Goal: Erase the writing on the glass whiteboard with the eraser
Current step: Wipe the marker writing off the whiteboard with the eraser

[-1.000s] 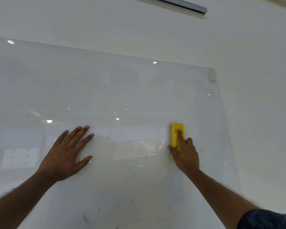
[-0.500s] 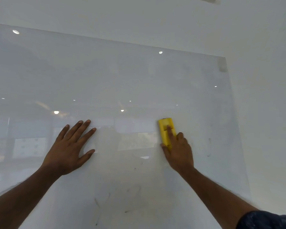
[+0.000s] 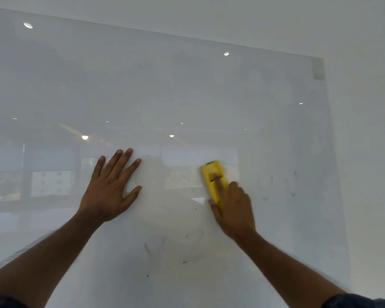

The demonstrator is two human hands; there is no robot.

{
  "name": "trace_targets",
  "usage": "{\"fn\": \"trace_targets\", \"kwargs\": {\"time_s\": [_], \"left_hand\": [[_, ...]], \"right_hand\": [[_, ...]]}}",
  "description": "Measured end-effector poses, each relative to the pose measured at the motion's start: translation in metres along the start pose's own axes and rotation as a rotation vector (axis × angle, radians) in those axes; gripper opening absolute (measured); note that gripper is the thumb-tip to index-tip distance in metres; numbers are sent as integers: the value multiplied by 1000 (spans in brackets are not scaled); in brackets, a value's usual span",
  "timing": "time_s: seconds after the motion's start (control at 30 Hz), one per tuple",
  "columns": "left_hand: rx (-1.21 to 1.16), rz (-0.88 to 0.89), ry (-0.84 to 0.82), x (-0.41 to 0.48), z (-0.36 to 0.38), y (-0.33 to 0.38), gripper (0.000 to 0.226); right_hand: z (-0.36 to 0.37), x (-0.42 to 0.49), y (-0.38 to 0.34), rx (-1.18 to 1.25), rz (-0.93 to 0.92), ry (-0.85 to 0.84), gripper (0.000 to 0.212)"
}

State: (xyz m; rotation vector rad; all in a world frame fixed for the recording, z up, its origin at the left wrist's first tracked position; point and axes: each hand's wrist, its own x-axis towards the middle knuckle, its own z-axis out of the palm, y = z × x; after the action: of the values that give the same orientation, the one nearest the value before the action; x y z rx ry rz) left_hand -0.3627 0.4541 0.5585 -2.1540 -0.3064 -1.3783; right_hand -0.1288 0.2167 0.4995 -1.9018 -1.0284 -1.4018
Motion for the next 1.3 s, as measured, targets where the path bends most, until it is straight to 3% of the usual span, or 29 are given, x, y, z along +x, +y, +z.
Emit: {"fn": "trace_targets", "kwargs": {"time_s": [0.07, 0.17, 0.23, 0.37, 0.43, 0.6, 0.67, 0.73, 0.83, 0.9, 0.97, 1.1, 1.17, 1.23, 1.3], "left_hand": [[-1, 5, 2, 0, 0, -2, 71], [5, 35, -11, -2, 1, -5, 72], [17, 59, -34, -6, 1, -8, 72], [42, 96, -68, -9, -5, -18, 72], [41, 94, -76, -15, -6, -20, 71], [14, 67, -62, -25, -6, -21, 71], [23, 81, -68, -27, -7, -24, 71], [36, 95, -76, -30, -7, -29, 71], [43, 91, -77, -33, -7, -34, 71], [31, 83, -80, -34, -9, -34, 71], [23, 77, -79, -37, -7, -31, 72], [22, 86, -83, -44, -4, -30, 72], [28, 105, -85, -44, -7, -34, 71], [40, 119, -95, -44, -9, -38, 71], [55, 129, -107, -48, -11, -41, 71]], "right_hand": [[9, -17, -16, -70, -209, -16, 65], [9, -17, -8, -156, -327, -31, 65], [3, -13, 2, -167, -255, -25, 64], [0, -6, -8, 11, 135, 7, 68], [4, -10, -31, 79, 186, 6, 70], [18, -44, -72, -50, -311, -75, 67], [12, -30, -62, -67, -364, -81, 69], [1, -9, -51, -91, -258, -70, 68], [-12, 18, -39, -29, 102, -58, 67], [-12, 19, -46, 26, 209, -86, 69], [-7, 2, -63, 48, 153, -108, 69], [10, -44, -86, -38, -223, -131, 68], [10, -39, -79, -62, -294, -122, 68], [5, -25, -70, -71, -207, -111, 67], [0, -12, -59, -4, 11, -83, 67]]}}
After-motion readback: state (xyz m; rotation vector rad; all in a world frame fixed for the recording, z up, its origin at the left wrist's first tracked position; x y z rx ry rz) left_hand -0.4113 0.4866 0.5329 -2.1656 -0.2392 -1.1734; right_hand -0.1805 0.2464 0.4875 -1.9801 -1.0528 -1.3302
